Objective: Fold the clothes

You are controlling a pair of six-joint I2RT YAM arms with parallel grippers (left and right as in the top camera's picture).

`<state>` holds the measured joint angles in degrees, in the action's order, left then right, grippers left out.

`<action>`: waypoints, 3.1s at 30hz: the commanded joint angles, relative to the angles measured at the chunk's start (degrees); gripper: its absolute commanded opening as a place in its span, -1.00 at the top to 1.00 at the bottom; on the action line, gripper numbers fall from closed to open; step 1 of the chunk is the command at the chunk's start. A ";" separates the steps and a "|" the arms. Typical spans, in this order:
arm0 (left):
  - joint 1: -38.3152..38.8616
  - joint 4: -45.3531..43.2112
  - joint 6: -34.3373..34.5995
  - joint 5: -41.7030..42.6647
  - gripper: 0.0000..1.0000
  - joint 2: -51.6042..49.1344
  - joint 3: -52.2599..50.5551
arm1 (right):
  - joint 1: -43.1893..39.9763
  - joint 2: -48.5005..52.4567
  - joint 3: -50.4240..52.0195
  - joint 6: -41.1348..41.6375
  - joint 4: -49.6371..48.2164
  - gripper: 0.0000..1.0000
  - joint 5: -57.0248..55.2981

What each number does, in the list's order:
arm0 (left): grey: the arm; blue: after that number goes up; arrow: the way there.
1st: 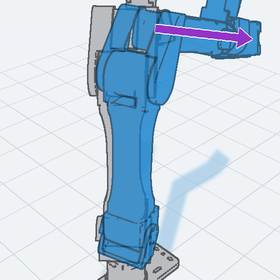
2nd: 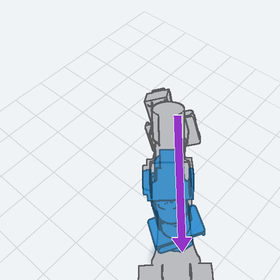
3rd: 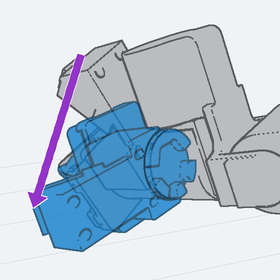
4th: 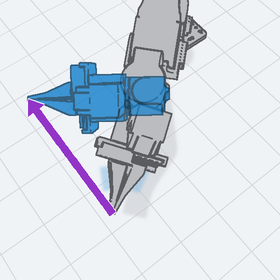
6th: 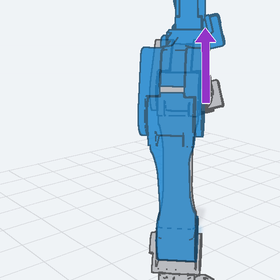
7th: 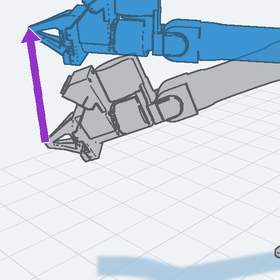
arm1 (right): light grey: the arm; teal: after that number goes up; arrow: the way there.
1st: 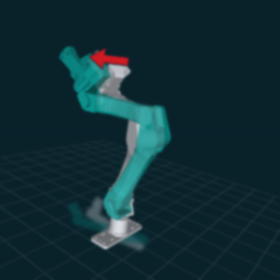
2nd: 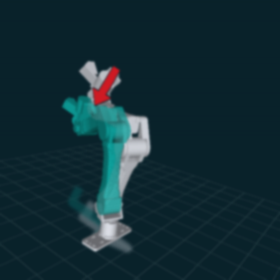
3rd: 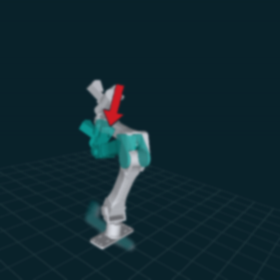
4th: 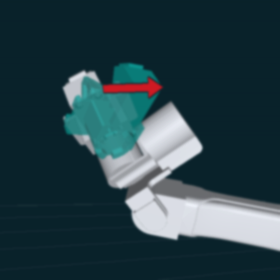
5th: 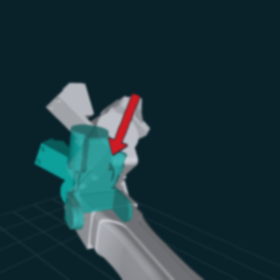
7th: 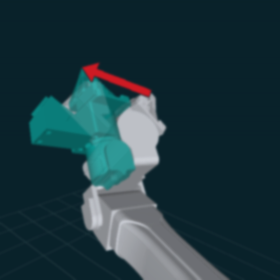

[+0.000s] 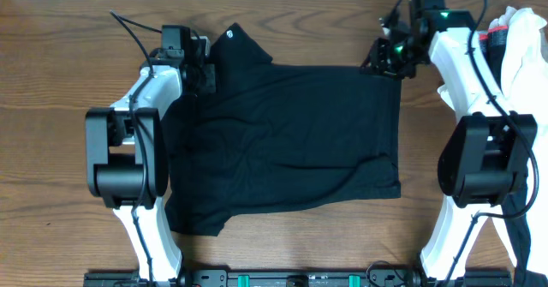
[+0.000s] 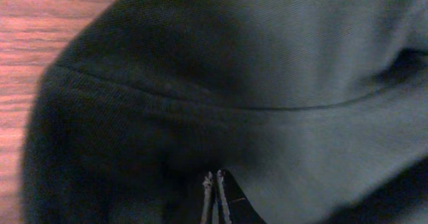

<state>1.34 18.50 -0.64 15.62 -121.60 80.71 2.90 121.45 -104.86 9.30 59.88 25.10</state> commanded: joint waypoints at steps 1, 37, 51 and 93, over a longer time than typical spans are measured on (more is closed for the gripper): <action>0.13 -1.99 -0.17 -0.26 0.88 -2.64 0.11 | 1.75 -1.88 -0.96 -1.16 0.52 0.39 1.09; -10.64 36.02 0.07 -7.74 0.06 -8.96 47.76 | 9.79 0.35 0.00 1.05 11.69 0.17 -22.82; -10.64 56.78 -2.45 -7.72 -0.13 17.99 47.76 | 9.88 0.46 15.65 -13.31 8.90 0.05 -16.98; -10.64 73.59 -0.13 -7.74 -0.12 27.74 47.74 | 10.10 -9.16 23.98 -9.38 -4.35 0.14 -15.19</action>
<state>-8.99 91.96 -1.30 8.56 -94.28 127.98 12.73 116.57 -80.82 -0.21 55.51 10.02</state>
